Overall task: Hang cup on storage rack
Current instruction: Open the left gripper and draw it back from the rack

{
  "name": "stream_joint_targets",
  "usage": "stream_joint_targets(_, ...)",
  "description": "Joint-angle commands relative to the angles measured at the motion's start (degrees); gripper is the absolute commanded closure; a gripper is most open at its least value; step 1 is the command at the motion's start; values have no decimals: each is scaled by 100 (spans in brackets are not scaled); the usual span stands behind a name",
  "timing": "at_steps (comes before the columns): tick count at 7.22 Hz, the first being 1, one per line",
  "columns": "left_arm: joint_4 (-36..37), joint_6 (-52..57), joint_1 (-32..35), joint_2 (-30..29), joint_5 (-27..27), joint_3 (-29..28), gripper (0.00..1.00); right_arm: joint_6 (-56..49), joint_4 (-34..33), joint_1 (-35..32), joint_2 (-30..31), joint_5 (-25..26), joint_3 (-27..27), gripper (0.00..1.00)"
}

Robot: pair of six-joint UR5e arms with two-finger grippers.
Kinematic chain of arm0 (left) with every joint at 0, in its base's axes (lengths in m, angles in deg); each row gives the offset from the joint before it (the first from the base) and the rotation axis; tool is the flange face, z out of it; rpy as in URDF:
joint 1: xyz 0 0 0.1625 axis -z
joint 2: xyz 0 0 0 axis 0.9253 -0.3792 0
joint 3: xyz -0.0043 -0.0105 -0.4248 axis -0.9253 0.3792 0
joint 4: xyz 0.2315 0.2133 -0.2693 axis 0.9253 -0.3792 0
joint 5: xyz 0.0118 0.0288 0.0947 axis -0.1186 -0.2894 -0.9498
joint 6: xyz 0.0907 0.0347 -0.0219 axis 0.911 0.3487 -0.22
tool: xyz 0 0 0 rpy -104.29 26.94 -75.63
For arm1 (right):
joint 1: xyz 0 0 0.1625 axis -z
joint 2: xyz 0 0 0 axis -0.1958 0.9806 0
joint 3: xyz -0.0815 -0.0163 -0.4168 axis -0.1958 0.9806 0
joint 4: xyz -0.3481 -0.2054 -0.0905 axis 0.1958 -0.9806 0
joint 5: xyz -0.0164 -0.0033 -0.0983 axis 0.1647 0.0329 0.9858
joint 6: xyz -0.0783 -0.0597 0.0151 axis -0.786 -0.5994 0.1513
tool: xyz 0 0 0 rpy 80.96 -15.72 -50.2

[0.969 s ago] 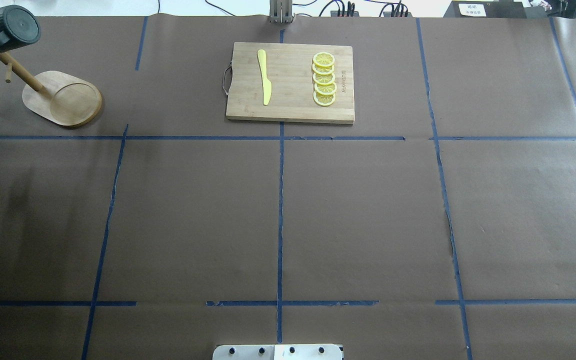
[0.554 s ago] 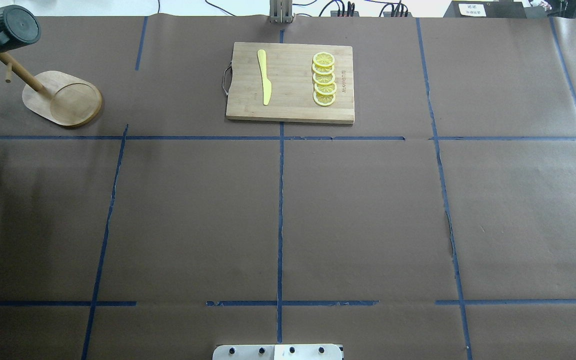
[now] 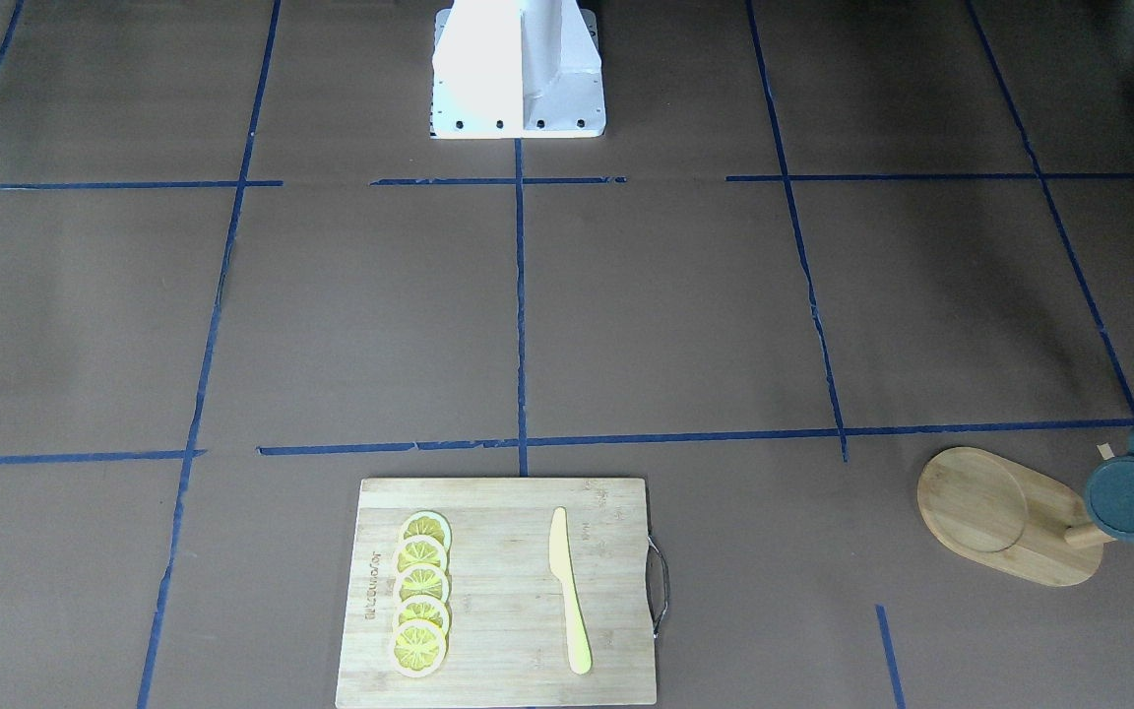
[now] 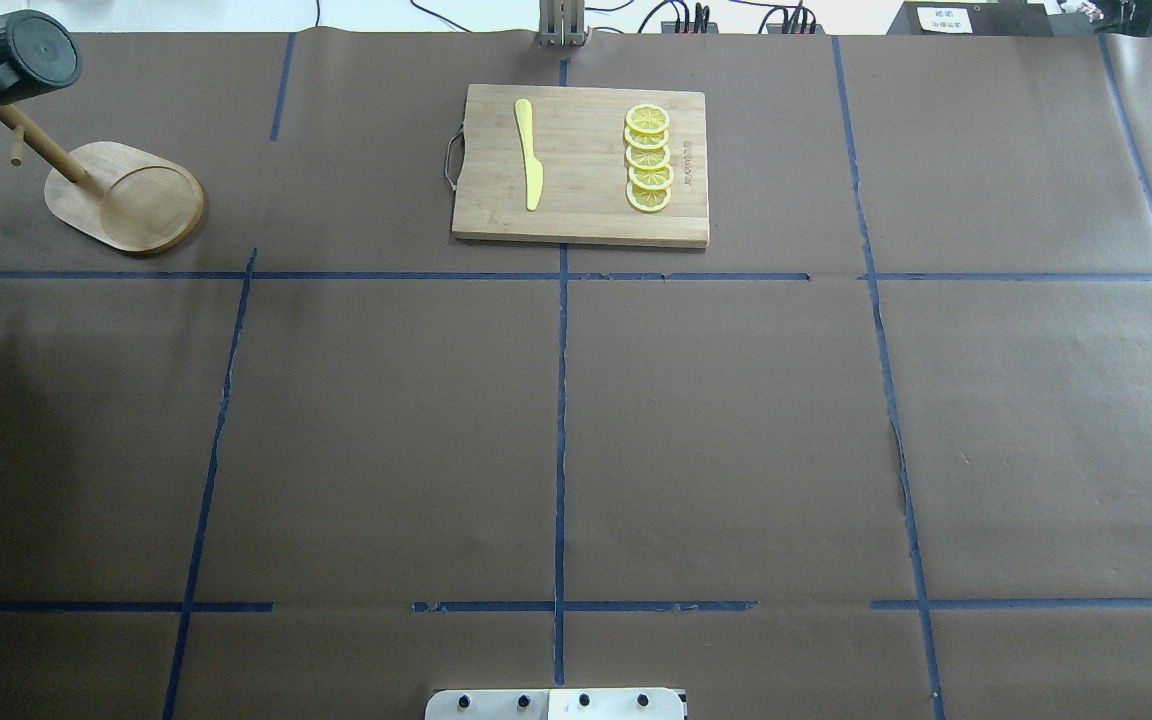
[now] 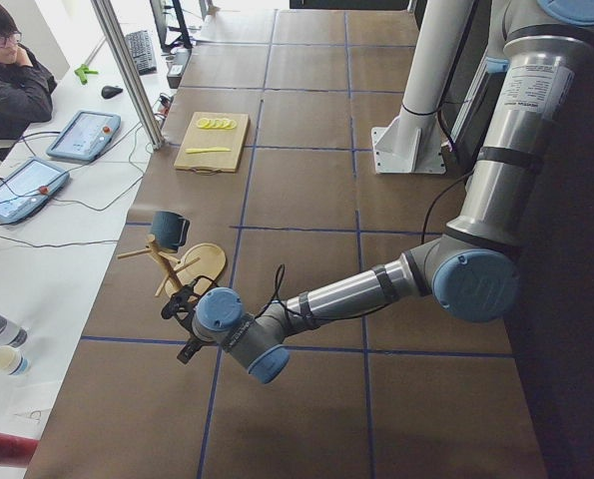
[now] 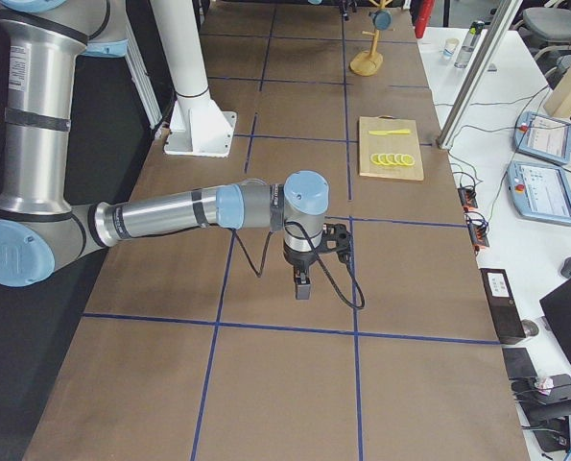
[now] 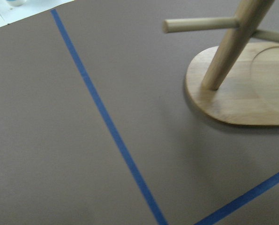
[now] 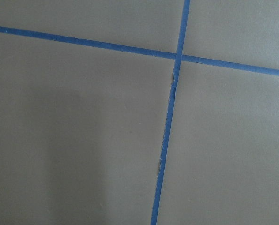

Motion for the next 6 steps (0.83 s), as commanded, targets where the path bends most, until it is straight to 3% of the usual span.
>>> stream_joint_targets(1, 1948, 1213, 228, -15, -607, 916, 0, 0, 0, 0, 0, 0, 0, 0)
stream_joint_targets(3, 3601, 1288, 572, 11, -591, 1411, 0, 0, 0, 0, 0, 9, 0, 0)
stream_joint_targets(4, 4375, 1071, 686, 2, -304, 1526, 0, 0, 0, 0, 0, 0, 0, 0)
stream_joint_targets(5, 5010, 311, 809, -7, 430, 1788, 0, -9, 0, 0, 0, 9, 0, 0)
stream_joint_targets(6, 5147, -296, 871, 132, 629, 2252, 0, 0, 0, 8, 0, 9, 0, 0)
